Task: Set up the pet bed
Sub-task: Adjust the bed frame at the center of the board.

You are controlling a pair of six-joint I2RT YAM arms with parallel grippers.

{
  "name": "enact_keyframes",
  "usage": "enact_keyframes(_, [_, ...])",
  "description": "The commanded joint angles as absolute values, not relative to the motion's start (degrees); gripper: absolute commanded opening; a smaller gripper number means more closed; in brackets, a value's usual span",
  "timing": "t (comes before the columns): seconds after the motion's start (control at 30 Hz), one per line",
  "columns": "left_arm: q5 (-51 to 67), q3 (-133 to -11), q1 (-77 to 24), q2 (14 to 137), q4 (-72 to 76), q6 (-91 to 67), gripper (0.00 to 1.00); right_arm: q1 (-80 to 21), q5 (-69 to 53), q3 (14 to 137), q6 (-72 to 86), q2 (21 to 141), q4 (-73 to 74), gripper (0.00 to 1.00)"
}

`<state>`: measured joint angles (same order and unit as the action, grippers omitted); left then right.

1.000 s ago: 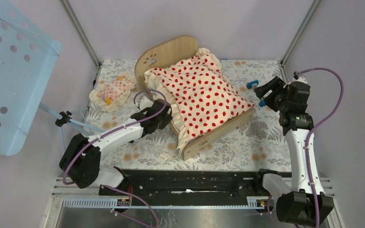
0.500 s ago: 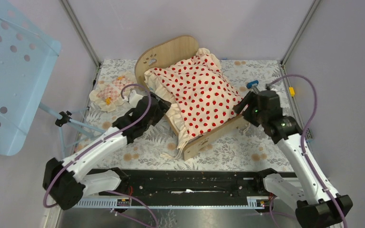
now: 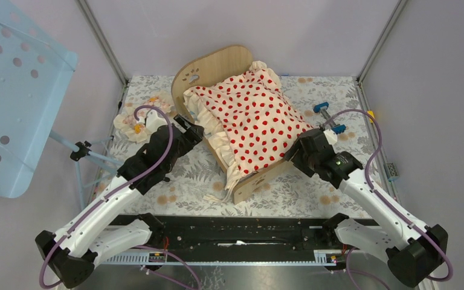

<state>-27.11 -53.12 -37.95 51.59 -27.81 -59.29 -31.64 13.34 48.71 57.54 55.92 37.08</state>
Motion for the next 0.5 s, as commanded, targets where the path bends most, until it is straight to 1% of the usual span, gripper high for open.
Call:
enact_keyframes(0.0, [-28.4, -53.7, -37.9, 50.6, -28.6, -55.8, 0.74, -32.3, 17.7, 49.3, 59.3, 58.0, 35.3, 0.67])
enact_keyframes(0.13, [-28.6, -54.1, -37.9, 50.2, -29.0, -53.8, 0.74, -32.2, 19.4, 49.1, 58.2, 59.5, 35.5, 0.62])
enact_keyframes(0.23, [-29.0, -54.6, -37.9, 50.1, -29.4, -52.3, 0.74, -32.2, 19.9, 49.6, 56.7, 62.0, 34.9, 0.59])
enact_keyframes(0.3, [-29.1, -55.2, -37.9, 50.0, -30.1, -51.4, 0.74, -32.2, 19.8, 50.1, 55.6, 64.0, 34.2, 0.55])
enact_keyframes(0.47, [-28.7, -56.7, -37.9, 49.6, -31.9, -47.0, 0.74, -32.2, 23.7, 53.7, 50.2, 65.6, 35.6, 0.30])
